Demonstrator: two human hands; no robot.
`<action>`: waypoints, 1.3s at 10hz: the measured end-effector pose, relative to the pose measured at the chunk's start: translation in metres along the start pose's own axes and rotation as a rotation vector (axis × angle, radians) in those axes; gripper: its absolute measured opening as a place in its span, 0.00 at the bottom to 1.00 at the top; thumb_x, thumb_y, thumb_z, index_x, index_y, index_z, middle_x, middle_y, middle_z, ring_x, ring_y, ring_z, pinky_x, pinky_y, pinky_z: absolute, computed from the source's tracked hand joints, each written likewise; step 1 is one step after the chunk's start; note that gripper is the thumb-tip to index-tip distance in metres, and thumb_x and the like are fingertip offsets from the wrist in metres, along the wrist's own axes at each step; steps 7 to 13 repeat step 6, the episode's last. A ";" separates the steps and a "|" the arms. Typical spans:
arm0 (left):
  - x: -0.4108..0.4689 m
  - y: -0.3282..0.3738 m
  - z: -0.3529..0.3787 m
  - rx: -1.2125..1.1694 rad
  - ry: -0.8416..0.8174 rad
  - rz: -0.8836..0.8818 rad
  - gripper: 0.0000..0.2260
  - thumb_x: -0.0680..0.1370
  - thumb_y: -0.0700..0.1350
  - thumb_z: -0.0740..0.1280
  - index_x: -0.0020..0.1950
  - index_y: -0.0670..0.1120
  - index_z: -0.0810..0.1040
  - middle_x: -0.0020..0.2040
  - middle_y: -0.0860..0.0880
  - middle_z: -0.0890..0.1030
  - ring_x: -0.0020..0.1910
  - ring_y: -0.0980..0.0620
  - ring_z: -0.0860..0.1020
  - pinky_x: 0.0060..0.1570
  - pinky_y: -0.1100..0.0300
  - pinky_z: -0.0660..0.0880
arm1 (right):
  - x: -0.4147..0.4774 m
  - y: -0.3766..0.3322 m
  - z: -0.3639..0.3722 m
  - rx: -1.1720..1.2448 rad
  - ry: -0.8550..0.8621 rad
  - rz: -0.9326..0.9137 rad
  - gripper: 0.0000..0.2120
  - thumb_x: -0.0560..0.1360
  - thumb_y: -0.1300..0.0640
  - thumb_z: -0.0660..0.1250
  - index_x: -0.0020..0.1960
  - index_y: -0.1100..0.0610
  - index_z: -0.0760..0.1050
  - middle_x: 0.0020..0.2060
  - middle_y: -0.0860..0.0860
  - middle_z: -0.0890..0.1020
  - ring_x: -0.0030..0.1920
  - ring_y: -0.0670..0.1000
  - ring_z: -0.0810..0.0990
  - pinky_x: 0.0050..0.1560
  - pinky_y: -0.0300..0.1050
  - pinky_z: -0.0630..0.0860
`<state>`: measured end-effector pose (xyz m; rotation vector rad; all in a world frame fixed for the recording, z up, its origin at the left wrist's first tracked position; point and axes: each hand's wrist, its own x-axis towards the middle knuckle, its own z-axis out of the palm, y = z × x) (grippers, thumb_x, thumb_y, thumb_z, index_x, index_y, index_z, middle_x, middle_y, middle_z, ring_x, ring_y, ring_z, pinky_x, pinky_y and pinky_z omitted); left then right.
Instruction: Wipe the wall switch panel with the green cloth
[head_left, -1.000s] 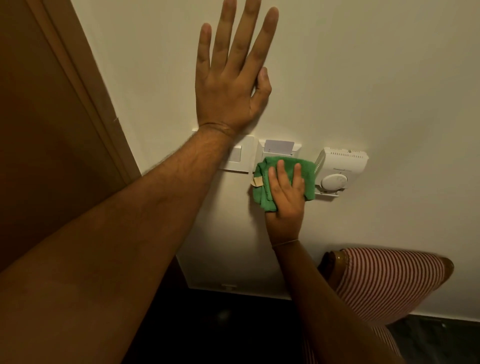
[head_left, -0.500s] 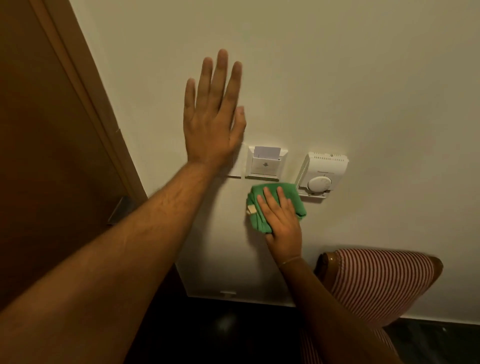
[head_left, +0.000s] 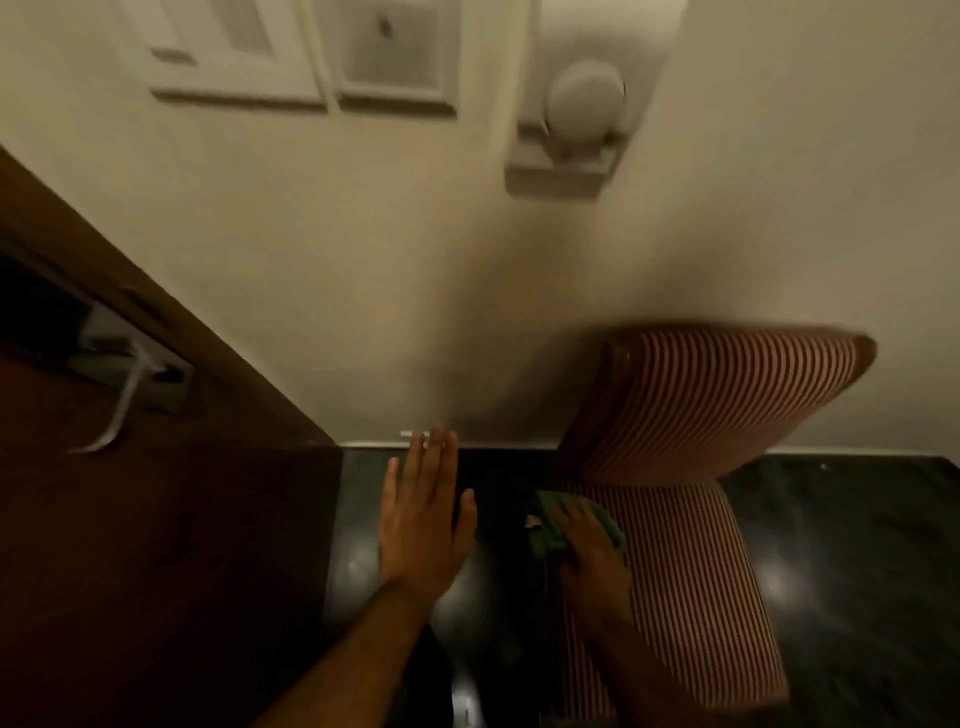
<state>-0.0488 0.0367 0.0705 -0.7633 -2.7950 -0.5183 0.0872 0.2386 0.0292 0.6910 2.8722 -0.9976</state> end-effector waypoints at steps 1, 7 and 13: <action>-0.030 -0.007 0.039 0.102 -0.104 -0.006 0.34 0.86 0.55 0.57 0.91 0.45 0.57 0.92 0.47 0.51 0.91 0.48 0.50 0.89 0.51 0.41 | -0.001 0.054 0.014 -0.001 -0.022 0.153 0.35 0.74 0.71 0.73 0.76 0.50 0.73 0.75 0.52 0.75 0.78 0.61 0.72 0.78 0.57 0.68; -0.024 -0.005 0.094 0.155 -0.267 -0.113 0.35 0.89 0.56 0.56 0.93 0.47 0.48 0.93 0.50 0.46 0.92 0.49 0.46 0.89 0.49 0.40 | 0.049 0.141 0.059 -0.290 -0.390 0.337 0.40 0.85 0.43 0.61 0.86 0.48 0.40 0.86 0.52 0.42 0.87 0.57 0.40 0.86 0.60 0.43; -0.024 -0.005 0.094 0.155 -0.267 -0.113 0.35 0.89 0.56 0.56 0.93 0.47 0.48 0.93 0.50 0.46 0.92 0.49 0.46 0.89 0.49 0.40 | 0.049 0.141 0.059 -0.290 -0.390 0.337 0.40 0.85 0.43 0.61 0.86 0.48 0.40 0.86 0.52 0.42 0.87 0.57 0.40 0.86 0.60 0.43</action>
